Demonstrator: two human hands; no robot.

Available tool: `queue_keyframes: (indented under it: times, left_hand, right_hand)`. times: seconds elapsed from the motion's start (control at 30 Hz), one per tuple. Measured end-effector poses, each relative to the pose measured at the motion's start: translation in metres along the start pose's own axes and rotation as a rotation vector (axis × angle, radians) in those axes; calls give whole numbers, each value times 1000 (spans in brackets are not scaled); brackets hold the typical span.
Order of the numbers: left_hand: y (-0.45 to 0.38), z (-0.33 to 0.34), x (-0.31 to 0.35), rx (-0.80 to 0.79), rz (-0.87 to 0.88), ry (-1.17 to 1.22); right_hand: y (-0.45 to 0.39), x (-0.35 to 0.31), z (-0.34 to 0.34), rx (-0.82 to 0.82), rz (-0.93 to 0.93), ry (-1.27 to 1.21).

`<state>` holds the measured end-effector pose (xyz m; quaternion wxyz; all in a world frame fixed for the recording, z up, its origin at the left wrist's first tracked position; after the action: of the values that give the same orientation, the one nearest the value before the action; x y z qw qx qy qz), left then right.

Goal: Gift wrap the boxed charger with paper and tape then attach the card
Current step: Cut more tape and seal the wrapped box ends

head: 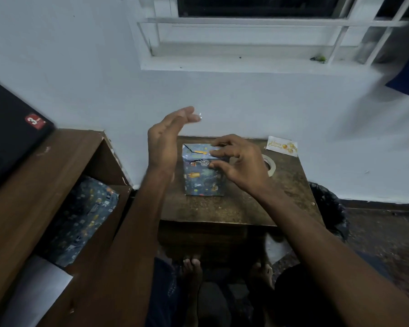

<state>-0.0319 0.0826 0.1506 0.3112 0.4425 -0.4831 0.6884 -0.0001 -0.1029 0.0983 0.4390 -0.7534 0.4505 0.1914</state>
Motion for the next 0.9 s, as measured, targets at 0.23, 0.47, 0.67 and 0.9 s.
queue_keyframes:
  times: [0.23,0.47,0.67,0.9]
  left_hand:
    - [20,-11,-19,-161,-253,-96]
    - [22,-4,-20,-167,-239,-143]
    - [17,-9,-34,-147,-215,-117]
    - [14,-11,-44,-150,-169,-135]
  right_hand:
    - [2,0,0,13,-33,31]
    - [5,0,-2,-4,-37,39]
    - [6,-3,-5,-25,-1,12]
    - [9,-4,-6,1,-82,64]
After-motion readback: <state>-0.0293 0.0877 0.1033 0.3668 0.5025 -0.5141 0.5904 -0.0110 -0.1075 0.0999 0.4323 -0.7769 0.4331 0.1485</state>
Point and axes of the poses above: each hand's wrist, its own y-axis away from the middle knuckle, its own z-axis out of the palm, x = y × z, the point moved 2 cm from there along -y, towards the middle knuckle, and after that the axes turned 11 degrees about z, right-handed, at the moved point
